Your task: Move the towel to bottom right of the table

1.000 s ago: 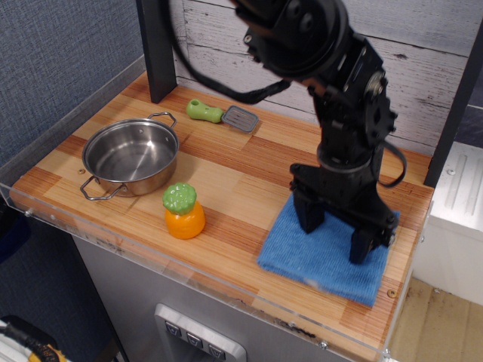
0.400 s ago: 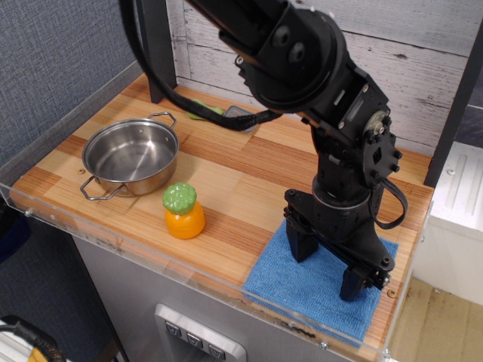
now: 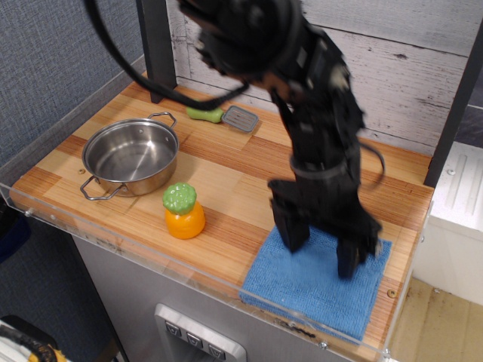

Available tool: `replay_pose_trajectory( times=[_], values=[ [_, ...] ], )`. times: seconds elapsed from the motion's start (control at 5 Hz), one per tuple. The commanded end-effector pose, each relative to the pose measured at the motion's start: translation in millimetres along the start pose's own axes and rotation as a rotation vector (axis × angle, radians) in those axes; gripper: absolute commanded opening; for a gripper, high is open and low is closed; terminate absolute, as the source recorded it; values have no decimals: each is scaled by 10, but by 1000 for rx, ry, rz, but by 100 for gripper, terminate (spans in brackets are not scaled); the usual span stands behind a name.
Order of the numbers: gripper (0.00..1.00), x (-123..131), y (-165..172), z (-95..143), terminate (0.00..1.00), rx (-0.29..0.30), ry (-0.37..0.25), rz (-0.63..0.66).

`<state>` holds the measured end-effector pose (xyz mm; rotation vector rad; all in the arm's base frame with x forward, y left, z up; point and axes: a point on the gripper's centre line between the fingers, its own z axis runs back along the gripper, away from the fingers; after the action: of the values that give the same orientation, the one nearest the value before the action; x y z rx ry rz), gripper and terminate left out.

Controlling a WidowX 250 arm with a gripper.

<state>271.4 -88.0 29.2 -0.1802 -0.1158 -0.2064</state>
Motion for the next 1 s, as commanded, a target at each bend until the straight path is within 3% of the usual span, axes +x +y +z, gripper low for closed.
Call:
replay_pose_trajectory(
  times=[0.0,0.4,0.6,0.8],
  values=[
    [100,301,-15,662,0,-4,-186,13],
    [100,332,-204,1067,0,-49,-274,-13],
    [100,226,-258,1154,0,23,-310,-20],
    [100,226,-258,1154,0,23,-310,-20]
  ],
)
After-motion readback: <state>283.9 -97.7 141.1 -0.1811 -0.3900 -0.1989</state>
